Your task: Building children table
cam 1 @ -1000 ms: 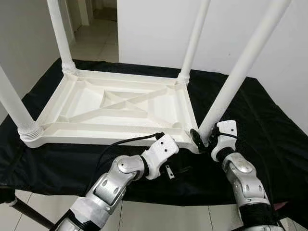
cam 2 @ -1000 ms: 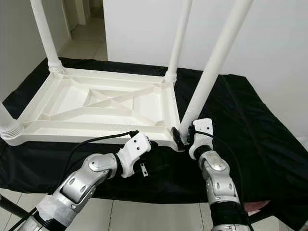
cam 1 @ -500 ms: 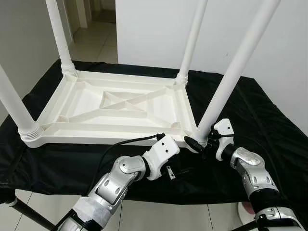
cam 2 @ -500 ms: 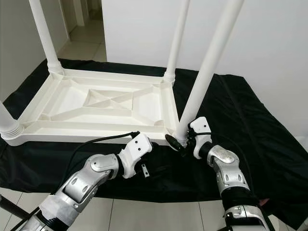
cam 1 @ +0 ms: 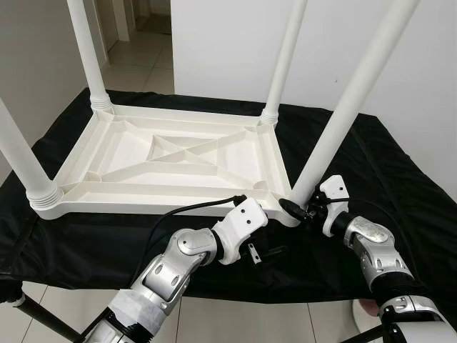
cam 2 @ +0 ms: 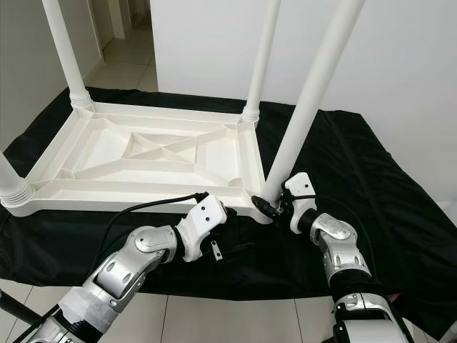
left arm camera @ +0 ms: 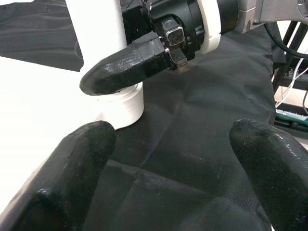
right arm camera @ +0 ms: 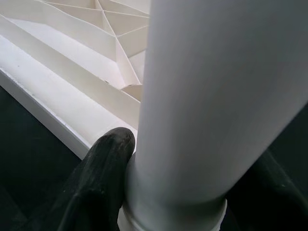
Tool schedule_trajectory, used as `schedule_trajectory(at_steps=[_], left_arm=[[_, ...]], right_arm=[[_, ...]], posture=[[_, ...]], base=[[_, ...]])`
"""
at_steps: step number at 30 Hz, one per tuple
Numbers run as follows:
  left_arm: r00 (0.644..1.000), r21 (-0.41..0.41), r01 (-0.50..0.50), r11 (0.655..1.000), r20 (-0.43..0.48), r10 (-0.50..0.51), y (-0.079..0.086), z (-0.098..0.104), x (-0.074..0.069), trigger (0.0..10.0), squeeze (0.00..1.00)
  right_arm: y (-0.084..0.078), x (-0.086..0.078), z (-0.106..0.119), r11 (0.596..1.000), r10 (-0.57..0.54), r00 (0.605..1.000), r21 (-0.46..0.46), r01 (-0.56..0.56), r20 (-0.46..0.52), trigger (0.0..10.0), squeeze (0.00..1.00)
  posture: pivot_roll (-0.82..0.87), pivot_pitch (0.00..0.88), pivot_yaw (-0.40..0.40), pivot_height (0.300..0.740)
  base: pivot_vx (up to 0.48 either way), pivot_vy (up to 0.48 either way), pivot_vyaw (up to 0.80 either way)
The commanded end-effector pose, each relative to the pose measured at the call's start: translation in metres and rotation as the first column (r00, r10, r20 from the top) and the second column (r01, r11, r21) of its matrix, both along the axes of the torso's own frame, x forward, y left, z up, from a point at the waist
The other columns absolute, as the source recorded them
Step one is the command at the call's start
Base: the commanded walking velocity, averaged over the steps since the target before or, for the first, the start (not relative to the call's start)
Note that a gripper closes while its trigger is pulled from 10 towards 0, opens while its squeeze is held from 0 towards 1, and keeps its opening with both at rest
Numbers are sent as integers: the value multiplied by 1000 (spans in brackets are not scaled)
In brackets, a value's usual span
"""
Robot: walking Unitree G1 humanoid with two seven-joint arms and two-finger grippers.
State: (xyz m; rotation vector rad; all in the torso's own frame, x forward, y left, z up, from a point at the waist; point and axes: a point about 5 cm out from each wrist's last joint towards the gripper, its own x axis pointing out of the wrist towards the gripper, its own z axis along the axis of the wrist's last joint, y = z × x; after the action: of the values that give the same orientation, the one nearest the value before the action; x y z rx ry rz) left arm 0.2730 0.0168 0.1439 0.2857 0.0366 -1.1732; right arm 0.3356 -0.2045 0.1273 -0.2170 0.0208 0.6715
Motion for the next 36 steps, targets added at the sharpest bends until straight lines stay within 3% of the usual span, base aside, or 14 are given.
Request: schedule_trajectory(at_steps=[1,9,10,12,13,14,18,20,21,23,24,27,32,36], left_arm=[[999,27,36,999,5,-36,-4,-2,-1,10000,0],[999,27,36,999,5,-36,-4,-2,-1,10000,0],[999,25,34,999,-2,-34,-3,-3,-2,10000,0],[1000,21,29,999,-12,-29,-3,-5,-4,10000,0],[1000,21,29,999,-12,-29,-3,-5,-4,10000,0],[1000,19,28,999,-16,-27,-3,-5,-4,10000,0],[999,16,26,1000,-18,-26,-4,-6,-5,10000,0],[999,15,27,1000,-20,-27,-4,-6,-6,10000,0],[999,15,27,1000,-20,-27,-4,-6,-6,10000,0],[999,14,28,999,-21,-28,-5,-7,-7,10000,0],[999,14,28,999,-21,-28,-5,-7,-7,10000,0],[999,15,30,999,-22,-29,-5,-8,-7,10000,0],[999,14,30,999,-23,-29,-5,-8,-8,10000,0],[999,15,29,999,-25,-28,-4,-9,-9,10000,0]], right_arm=[[3,-5,-15,1000,9,998,15,-8,-69,10000,0],[2,-5,-15,1000,0,997,26,2,-74,10000,0],[4,-1,-17,989,-136,987,48,141,-87,10000,0],[6,3,-20,932,-338,932,93,351,-128,10000,0],[6,3,-20,932,-338,932,93,351,-128,10000,0],[10,2,-21,895,-413,899,115,430,-149,10000,0],[18,-2,-21,839,-493,852,166,519,-175,10000,0],[24,-7,-23,783,-564,804,187,593,-190,10000,0],[24,-7,-23,783,-564,804,187,593,-190,10000,0],[30,-13,-23,725,-631,749,190,662,-202,10000,0],[30,-13,-23,725,-631,749,190,662,-202,10000,0],[44,-27,-21,609,-724,648,220,762,-239,10000,0],[53,-37,-20,573,-755,608,203,794,-244,10000,0],[59,-40,-21,592,-734,627,206,779,-261,10000,0]], posture=[[54,22,-54,740],[54,22,-54,740],[43,30,-53,740],[42,34,-56,740],[42,34,-56,740],[43,34,-58,740],[43,36,-61,740],[43,35,-65,740],[43,35,-65,740],[45,34,-68,740],[45,34,-68,740],[47,33,-69,740],[53,29,-73,740],[53,29,-74,740]], base=[[0,0,0],[0,0,0],[0,0,0],[0,0,0],[0,0,0],[0,0,0],[0,0,0],[0,0,0],[0,0,0],[0,0,0],[0,0,0],[0,0,0],[0,0,0],[0,0,0]])
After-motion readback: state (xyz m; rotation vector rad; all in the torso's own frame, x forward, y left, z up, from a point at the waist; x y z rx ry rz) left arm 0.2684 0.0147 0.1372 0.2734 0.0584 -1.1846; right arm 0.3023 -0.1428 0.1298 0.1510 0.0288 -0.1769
